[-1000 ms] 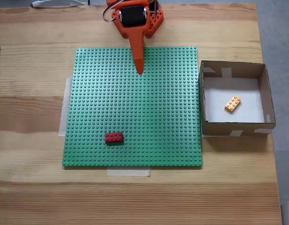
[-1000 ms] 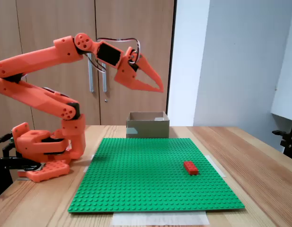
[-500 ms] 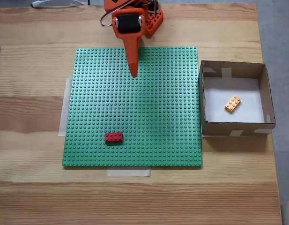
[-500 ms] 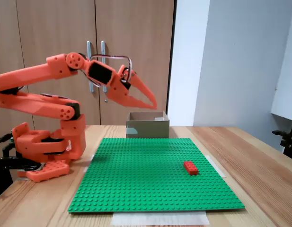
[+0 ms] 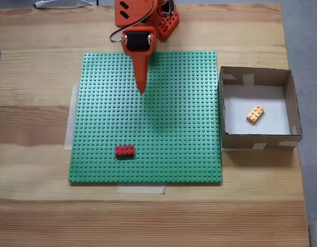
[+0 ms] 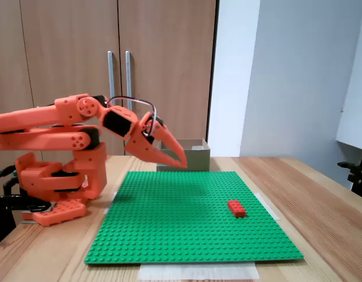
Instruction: Pick the yellow lego block and put it in the box.
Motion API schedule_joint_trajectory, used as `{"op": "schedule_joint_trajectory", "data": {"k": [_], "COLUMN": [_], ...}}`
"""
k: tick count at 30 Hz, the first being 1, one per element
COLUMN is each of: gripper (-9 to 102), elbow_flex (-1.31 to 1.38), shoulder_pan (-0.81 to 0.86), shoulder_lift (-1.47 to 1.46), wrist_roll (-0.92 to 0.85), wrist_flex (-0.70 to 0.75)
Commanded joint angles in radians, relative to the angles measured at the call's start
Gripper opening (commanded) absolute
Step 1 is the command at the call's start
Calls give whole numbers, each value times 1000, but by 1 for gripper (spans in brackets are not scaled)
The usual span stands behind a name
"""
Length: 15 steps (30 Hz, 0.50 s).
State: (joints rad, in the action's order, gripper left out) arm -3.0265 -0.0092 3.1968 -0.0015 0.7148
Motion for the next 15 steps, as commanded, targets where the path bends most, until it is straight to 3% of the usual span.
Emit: {"op": "schedule_joint_trajectory", "data": {"k": [1,15], "gripper": [-1,-1], "elbow_flex": [-20,-152], "shoulder_pan": [6,31], "shoulder_lift": [43,66], "wrist_roll": [2,-55], "wrist_flex": [14,17]}}
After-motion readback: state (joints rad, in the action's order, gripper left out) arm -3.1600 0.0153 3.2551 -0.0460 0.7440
